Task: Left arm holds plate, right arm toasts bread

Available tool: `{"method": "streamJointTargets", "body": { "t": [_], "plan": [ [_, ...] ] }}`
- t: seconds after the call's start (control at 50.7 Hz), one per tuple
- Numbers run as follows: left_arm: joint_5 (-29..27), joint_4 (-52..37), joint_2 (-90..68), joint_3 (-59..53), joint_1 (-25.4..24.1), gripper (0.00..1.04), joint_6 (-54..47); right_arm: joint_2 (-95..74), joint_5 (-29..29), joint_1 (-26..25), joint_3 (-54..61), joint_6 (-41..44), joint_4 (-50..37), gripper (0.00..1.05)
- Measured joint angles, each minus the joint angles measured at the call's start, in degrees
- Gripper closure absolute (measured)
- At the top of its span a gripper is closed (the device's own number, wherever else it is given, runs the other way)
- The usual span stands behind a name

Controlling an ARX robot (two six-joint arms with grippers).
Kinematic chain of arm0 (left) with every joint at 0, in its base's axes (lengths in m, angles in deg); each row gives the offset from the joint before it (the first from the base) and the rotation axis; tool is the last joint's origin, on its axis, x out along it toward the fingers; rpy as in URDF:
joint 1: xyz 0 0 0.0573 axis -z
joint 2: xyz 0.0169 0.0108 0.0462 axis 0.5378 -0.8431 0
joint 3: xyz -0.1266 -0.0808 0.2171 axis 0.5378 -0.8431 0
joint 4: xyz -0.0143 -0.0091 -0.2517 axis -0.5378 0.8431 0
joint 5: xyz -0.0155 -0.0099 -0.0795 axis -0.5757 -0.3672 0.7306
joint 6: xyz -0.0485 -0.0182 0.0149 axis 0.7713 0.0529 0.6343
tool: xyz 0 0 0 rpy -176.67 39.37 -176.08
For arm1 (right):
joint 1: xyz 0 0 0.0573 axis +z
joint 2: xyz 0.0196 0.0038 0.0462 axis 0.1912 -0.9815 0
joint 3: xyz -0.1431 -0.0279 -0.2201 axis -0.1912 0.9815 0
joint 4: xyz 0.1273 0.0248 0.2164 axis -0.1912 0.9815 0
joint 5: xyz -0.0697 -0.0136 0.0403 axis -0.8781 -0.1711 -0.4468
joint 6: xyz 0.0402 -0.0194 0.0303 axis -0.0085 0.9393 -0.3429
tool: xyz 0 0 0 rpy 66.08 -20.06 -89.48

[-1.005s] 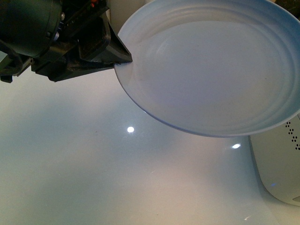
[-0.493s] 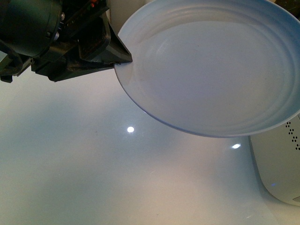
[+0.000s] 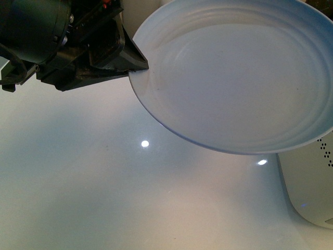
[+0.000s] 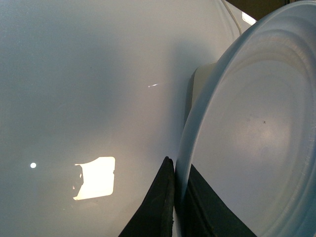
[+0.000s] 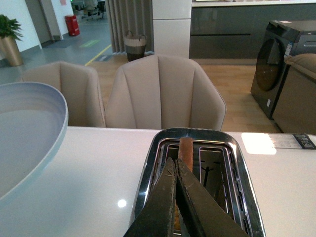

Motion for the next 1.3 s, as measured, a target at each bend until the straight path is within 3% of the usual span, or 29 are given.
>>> {"method": "streamJointTargets", "body": {
  "t": [0.118, 0.158, 0.374, 0.749, 1.301],
  "plan": [
    [-0.1, 0.0, 0.0, 0.0, 0.0, 1.02, 0.0, 0.1, 0.0, 0.0, 0.0, 0.0, 0.1, 1.02],
    [-0.1, 0.0, 0.0, 0.0, 0.0, 1.02, 0.0, 0.1, 0.0, 0.0, 0.0, 0.0, 0.1, 0.98],
    [0.0, 0.0, 0.0, 0.0, 0.0, 1.02, 0.0, 0.1, 0.0, 0.0, 0.0, 0.0, 0.1, 0.57],
    [0.0, 0.0, 0.0, 0.0, 0.0, 1.02, 0.0, 0.1, 0.0, 0.0, 0.0, 0.0, 0.1, 0.08],
    [0.0, 0.0, 0.0, 0.0, 0.0, 1.02, 0.0, 0.1, 0.0, 0.0, 0.0, 0.0, 0.1, 0.09]
  ]
}}
